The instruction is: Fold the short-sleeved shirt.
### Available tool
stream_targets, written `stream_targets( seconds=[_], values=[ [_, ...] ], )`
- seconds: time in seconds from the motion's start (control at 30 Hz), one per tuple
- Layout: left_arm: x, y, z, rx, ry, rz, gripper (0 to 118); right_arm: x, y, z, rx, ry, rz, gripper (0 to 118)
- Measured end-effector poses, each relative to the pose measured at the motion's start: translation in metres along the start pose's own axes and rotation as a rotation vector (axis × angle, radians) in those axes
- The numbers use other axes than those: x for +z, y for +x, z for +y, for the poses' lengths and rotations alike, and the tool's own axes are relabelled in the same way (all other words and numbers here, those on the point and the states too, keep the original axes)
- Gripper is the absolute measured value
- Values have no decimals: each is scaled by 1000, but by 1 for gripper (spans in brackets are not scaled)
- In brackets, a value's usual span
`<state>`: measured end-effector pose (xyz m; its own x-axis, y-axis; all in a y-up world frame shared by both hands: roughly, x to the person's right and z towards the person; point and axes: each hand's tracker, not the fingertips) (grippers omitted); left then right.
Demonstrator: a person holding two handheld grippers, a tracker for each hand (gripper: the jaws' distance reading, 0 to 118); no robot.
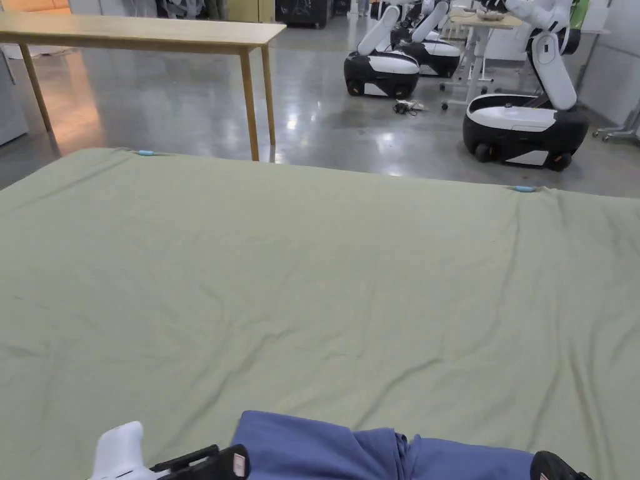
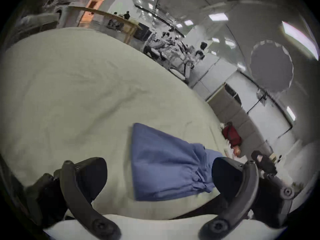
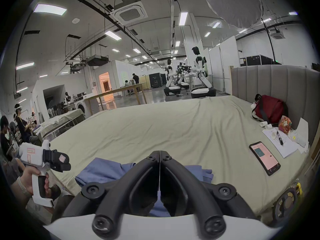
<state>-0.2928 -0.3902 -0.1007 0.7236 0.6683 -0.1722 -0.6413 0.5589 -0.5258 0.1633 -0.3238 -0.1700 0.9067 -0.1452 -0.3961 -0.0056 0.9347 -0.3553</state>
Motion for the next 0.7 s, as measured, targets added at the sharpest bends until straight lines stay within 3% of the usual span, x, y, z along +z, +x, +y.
stream_targets(
  seconds=[0.07,0.13,0.2,0.23,0.4,0.43,0.5,0.53,0.63,0.7],
  values=[
    [-6,-27,-4,132,-30,-61,118,-1,-4,0,13,-2,5,6],
    [-23,-51,-16,322,-84,-209,118,-2,-6,1,27,-5,10,6],
    [-52,-70,-44,618,-148,-485,118,-2,-7,3,35,-6,4,6],
    [-58,-70,-51,673,-101,-567,118,-2,-6,4,34,-5,2,6],
    [-87,-42,-47,555,-127,-476,115,1,-4,9,31,5,-16,6],
    [-88,-37,-45,525,-135,-429,105,1,-3,9,31,5,-19,6],
    [-93,-34,-51,523,-152,-319,27,2,-3,10,28,5,-21,6],
    [-98,-38,-57,529,-176,-247,14,2,-3,10,27,6,-22,6],
    [-91,-52,-57,566,-115,-290,12,2,-3,10,25,4,-23,6],
    [-74,-47,-45,469,-64,-210,12,2,-2,9,23,3,-24,6]
  ],
)
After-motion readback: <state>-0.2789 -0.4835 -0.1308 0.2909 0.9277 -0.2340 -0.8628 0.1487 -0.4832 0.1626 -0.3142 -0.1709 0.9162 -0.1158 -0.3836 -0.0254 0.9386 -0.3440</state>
